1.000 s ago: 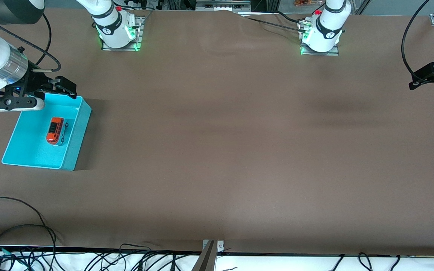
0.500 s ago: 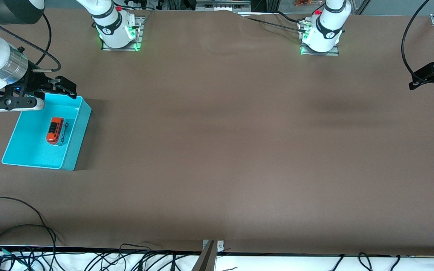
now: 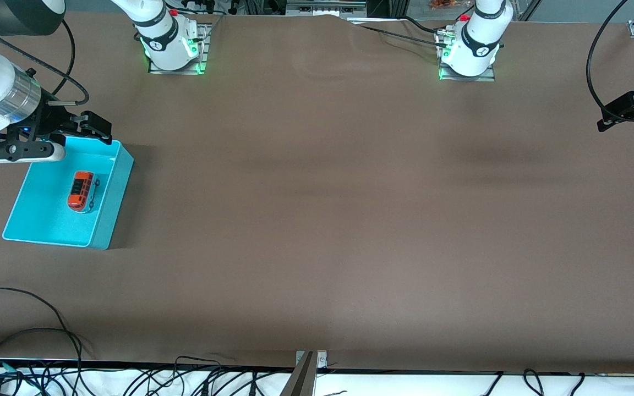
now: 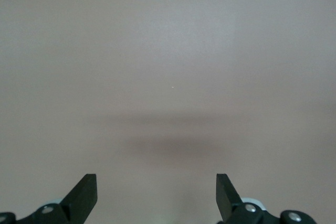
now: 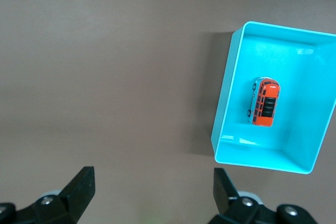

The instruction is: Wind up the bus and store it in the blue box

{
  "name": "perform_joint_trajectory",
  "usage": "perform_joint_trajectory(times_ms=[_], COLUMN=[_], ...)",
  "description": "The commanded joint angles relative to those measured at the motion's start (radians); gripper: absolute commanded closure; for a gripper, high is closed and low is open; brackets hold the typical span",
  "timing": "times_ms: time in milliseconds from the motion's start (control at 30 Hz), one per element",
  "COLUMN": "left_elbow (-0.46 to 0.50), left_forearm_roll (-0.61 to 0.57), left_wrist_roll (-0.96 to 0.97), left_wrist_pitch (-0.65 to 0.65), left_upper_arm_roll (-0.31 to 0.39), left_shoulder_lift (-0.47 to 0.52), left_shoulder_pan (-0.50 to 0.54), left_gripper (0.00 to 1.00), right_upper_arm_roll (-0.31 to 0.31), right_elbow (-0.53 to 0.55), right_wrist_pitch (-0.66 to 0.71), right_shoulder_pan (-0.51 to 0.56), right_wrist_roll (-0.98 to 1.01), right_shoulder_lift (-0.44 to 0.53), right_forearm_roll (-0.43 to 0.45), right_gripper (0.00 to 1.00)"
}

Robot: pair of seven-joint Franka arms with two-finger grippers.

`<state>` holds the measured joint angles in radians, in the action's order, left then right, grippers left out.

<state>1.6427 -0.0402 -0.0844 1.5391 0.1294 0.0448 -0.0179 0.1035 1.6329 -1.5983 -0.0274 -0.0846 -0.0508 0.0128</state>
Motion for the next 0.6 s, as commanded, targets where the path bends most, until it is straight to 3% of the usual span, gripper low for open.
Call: perform_joint_trajectory(times_ms=[0,567], left_elbow=[-0.035,-0.034], left_forearm_roll=[-0.013,-0.013], left_wrist_roll=[0.006,0.006], left_wrist_pitch=[-0.023,-0.023], left_upper_arm_roll=[-0.002,-0.004], left_shoulder_lift=[-0.016,-0.014], left_shoulder_pan=[0.004,0.004], left_gripper=[0.00,0.00], right_upper_arm_roll=[-0.004,-0.015], right_elbow=[-0.031,-0.031], right_wrist_pitch=[0.020,0.021], right_shoulder_pan=[0.001,-0.005], right_wrist_roll=[-0.015,-0.018], right_shoulder_lift=[-0.012,-0.011], right_forearm_roll=[0.010,0.010], right_gripper=[0.00,0.00])
